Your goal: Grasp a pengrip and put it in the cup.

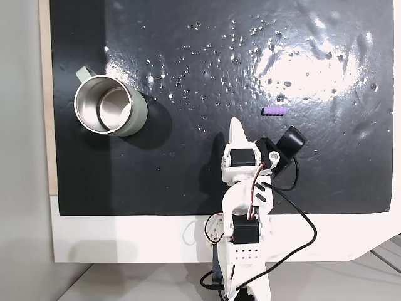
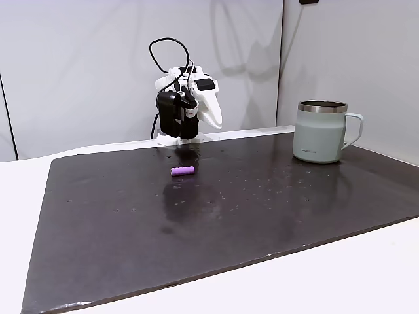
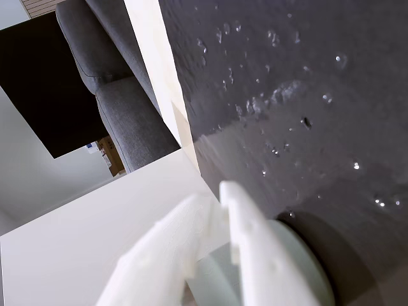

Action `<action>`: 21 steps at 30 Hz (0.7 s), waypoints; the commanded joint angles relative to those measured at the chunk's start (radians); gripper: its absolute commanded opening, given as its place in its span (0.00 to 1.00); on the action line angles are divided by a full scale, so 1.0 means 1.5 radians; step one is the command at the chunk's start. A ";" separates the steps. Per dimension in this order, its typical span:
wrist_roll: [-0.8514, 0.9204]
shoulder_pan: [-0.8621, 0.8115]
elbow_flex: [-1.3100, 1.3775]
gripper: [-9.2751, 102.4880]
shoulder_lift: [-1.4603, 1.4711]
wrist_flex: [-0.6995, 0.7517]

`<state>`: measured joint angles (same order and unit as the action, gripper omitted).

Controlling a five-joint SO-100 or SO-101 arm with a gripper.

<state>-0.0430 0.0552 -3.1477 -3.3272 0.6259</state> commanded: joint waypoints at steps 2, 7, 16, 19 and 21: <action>0.001 0.002 -0.028 0.09 -0.007 0.005; 0.006 0.006 -0.028 0.09 -0.007 0.005; 0.012 0.011 -0.028 0.08 -0.007 0.005; 0.038 0.007 0.001 0.08 -0.007 0.005; 0.039 0.000 0.051 0.08 -0.007 0.033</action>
<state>-0.0046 0.0598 -3.1431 -3.3272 0.6305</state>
